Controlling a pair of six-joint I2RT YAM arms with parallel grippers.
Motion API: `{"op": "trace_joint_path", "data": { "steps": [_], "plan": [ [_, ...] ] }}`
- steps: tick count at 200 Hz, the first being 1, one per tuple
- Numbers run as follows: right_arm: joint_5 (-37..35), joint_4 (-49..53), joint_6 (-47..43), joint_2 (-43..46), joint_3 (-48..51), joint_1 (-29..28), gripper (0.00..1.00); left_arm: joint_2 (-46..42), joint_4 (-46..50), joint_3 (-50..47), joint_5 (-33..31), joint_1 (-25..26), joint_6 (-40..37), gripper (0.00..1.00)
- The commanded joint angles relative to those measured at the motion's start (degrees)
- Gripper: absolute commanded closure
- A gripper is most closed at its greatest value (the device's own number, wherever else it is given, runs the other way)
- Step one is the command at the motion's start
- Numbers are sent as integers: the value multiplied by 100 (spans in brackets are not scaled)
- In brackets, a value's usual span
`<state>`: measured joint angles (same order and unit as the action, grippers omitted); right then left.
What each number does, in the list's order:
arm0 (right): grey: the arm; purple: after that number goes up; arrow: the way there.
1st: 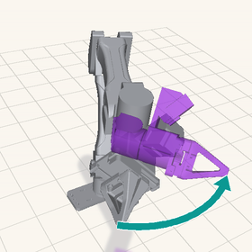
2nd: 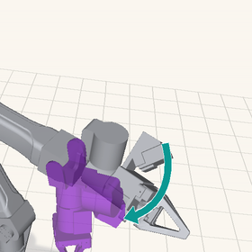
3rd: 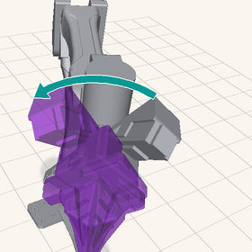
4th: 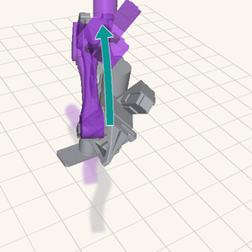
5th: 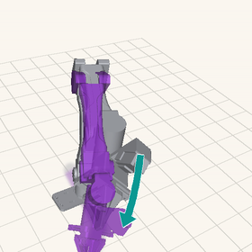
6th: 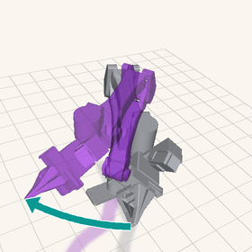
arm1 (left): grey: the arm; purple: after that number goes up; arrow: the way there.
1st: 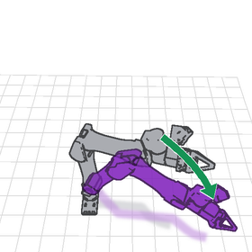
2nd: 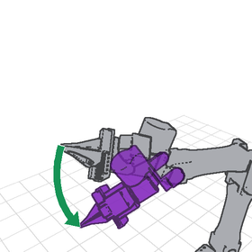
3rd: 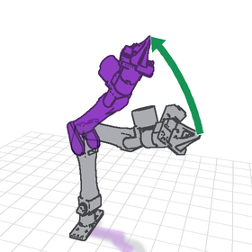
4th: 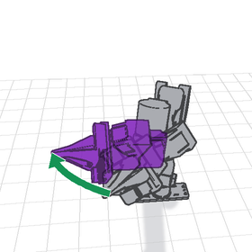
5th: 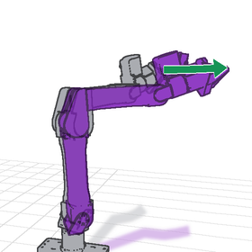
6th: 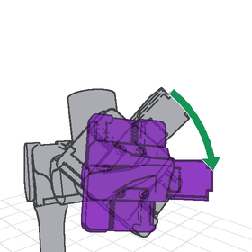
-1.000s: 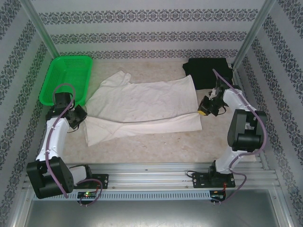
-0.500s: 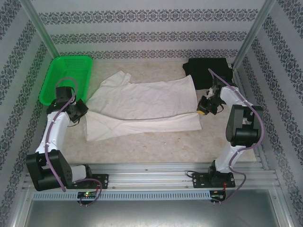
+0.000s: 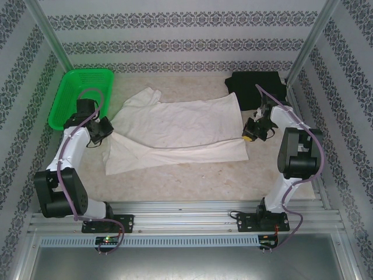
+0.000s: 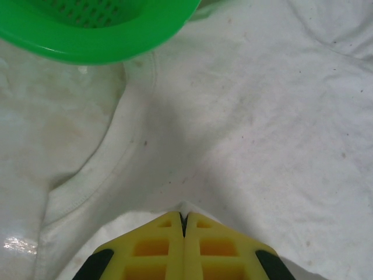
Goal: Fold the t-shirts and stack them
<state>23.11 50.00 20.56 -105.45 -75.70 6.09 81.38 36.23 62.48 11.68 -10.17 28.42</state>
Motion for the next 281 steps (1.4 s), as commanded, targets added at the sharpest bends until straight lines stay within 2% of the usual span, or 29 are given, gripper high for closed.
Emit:
{"op": "trace_joint_path", "data": {
  "steps": [1,130,167,217,270,276,281],
  "plan": [
    [-149,103,-140,-117,-220,-90,100,135,-278,177,-156,42,-177,100],
    [-223,324,-228,-693,-961,-310,100,773,-537,595,-70,51,-209,100],
    [-306,404,-288,-767,-912,-309,100,796,-558,530,-70,51,-213,100],
    [-405,398,-339,-450,-657,-179,100,693,-661,362,25,51,-210,100],
    [-335,365,-260,-920,-1141,-151,100,1002,-927,417,151,68,-116,99],
    [-302,370,-258,-992,-1227,-152,96,1046,-965,439,186,68,-103,97],
    [-256,379,-245,-1043,-1300,-152,89,1080,-1008,462,257,68,-80,89]
  ]
}}
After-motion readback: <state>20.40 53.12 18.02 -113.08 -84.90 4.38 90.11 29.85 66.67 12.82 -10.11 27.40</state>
